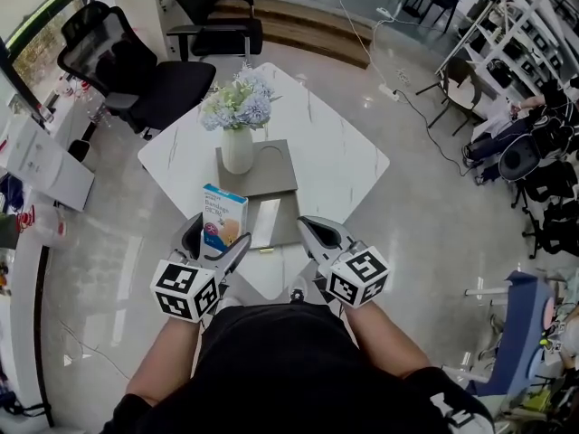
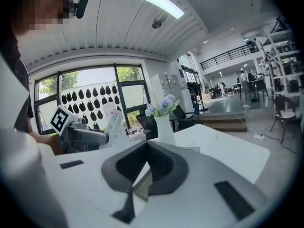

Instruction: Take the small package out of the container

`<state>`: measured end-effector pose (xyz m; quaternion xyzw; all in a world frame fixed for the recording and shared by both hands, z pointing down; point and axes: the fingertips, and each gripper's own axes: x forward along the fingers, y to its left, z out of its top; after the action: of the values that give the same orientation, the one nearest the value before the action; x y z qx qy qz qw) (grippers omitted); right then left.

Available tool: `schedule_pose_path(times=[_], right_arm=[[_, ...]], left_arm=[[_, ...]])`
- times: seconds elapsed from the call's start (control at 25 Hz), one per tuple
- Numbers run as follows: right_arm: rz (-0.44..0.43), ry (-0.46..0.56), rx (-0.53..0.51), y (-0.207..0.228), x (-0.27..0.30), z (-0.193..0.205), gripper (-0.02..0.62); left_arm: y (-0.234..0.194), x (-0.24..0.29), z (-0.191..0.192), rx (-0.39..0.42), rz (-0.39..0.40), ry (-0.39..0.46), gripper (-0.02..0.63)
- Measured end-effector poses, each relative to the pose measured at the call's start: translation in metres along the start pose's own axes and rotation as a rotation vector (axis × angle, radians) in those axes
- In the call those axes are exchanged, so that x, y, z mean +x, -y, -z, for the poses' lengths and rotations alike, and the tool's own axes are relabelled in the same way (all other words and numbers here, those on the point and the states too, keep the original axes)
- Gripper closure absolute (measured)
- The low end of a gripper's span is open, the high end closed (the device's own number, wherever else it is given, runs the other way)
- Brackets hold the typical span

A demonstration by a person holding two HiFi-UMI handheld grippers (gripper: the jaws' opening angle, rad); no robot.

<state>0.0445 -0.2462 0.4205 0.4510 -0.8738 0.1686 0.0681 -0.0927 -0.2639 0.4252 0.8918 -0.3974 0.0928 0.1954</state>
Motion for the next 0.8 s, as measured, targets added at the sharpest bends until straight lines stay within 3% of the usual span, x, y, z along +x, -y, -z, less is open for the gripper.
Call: schedule_pose_path(times=[0.8], right_arm=[[-0.006,0.005,0.017,-0.0007,0.0028,0.0039,0.597]], left_arm=[[0.0021,-0.0031,-0.0071,0.028,-0.002,0.005,0.183]])
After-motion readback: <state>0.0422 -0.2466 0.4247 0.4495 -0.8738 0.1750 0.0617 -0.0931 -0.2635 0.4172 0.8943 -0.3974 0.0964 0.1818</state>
